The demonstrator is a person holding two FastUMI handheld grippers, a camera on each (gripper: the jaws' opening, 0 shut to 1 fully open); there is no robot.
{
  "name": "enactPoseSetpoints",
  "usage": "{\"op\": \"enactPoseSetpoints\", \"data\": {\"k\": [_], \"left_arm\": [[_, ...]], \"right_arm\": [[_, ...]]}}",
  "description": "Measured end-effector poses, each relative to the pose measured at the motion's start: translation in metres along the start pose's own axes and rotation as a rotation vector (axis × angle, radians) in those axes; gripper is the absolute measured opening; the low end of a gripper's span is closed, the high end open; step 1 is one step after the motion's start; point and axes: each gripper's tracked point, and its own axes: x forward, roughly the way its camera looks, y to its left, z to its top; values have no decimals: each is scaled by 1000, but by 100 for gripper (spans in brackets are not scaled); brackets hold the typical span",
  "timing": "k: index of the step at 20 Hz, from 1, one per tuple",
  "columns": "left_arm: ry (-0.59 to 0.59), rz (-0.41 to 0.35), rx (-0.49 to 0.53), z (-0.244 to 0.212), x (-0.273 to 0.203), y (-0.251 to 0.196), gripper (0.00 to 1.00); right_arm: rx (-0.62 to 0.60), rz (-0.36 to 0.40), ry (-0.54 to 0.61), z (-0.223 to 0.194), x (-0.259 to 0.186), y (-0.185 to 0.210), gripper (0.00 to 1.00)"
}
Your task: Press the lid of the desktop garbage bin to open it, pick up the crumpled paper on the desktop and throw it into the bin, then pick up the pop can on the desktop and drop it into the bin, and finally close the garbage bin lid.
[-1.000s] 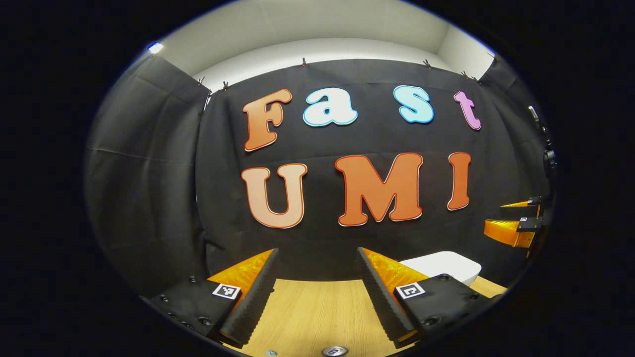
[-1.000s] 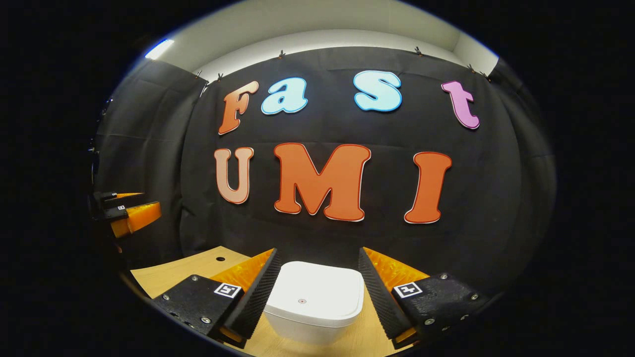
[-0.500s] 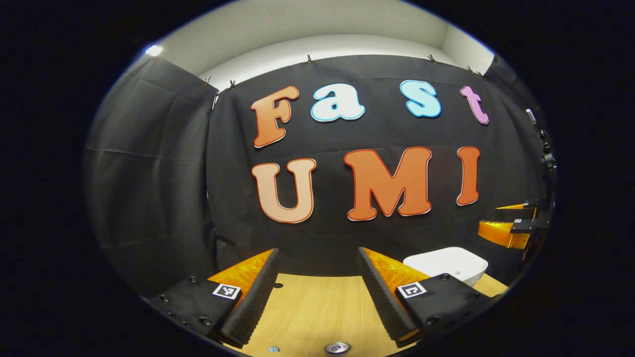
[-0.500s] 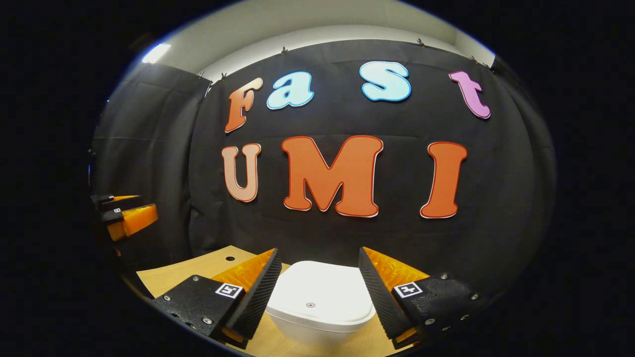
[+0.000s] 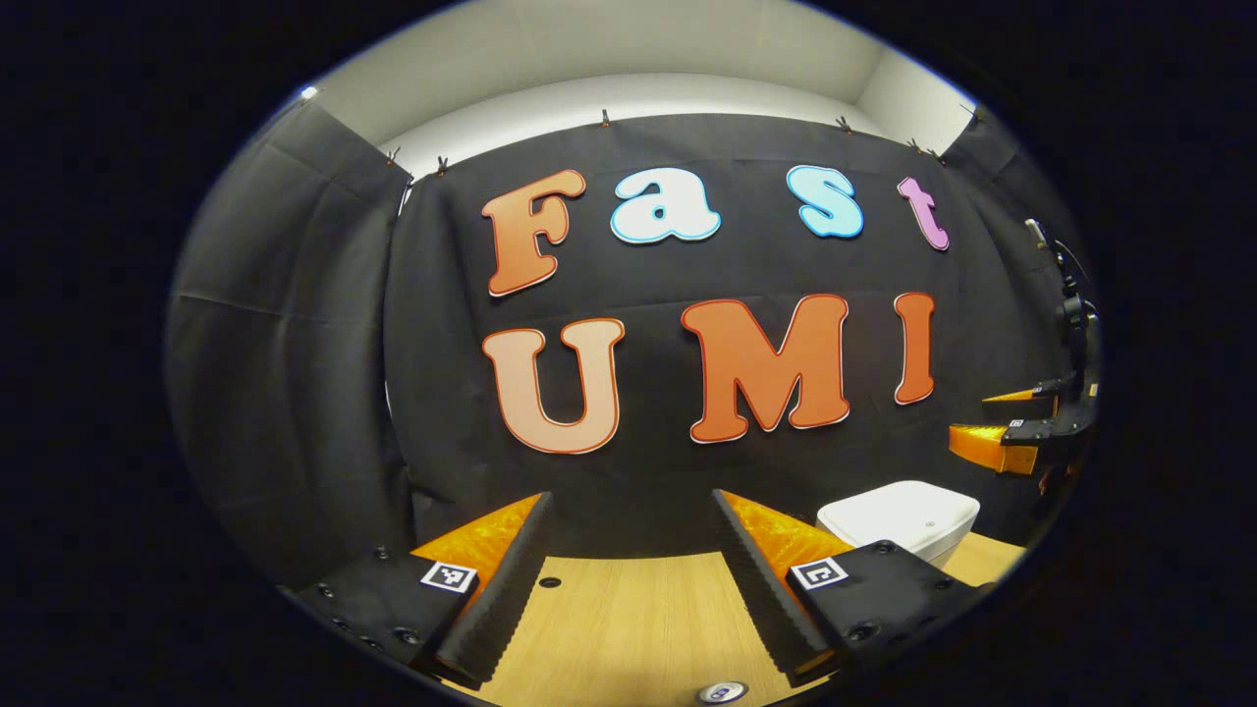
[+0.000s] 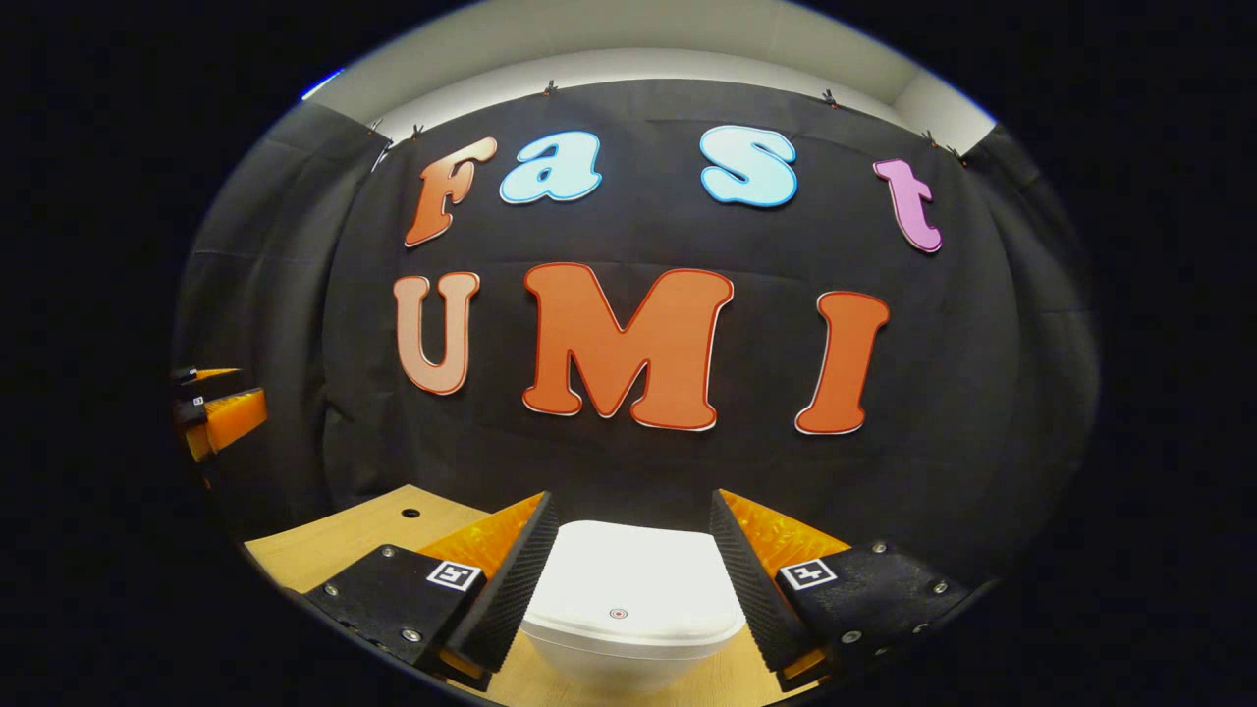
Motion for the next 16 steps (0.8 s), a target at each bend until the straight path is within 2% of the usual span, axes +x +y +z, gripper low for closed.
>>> {"op": "enactPoseSetpoints", "data": {"k": [3,6,8,10,12,13,15,16], "left_arm": [[-18,-67,-10,-3,9,7,100],[-19,-150,-11,-8,15,8,100],[-19,-200,-12,-10,13,13,100],[-19,-223,-6,-9,15,23,100],[-20,-213,-3,-11,18,36,100],[-21,-196,-1,-11,21,42,100],[-29,-138,2,-10,24,57,100],[-27,-109,-2,-10,24,63,100]], "right_arm": [[9,-74,6,3,-3,5,96],[10,-124,47,-5,-6,10,94],[-11,-157,50,-2,-10,10,88],[-14,-143,80,-5,-12,20,82],[-4,-150,82,-5,-12,20,71],[-5,-150,81,-4,-10,20,58],[-12,-141,92,-7,-3,16,40],[-8,-132,100,-10,0,14,35]]}}
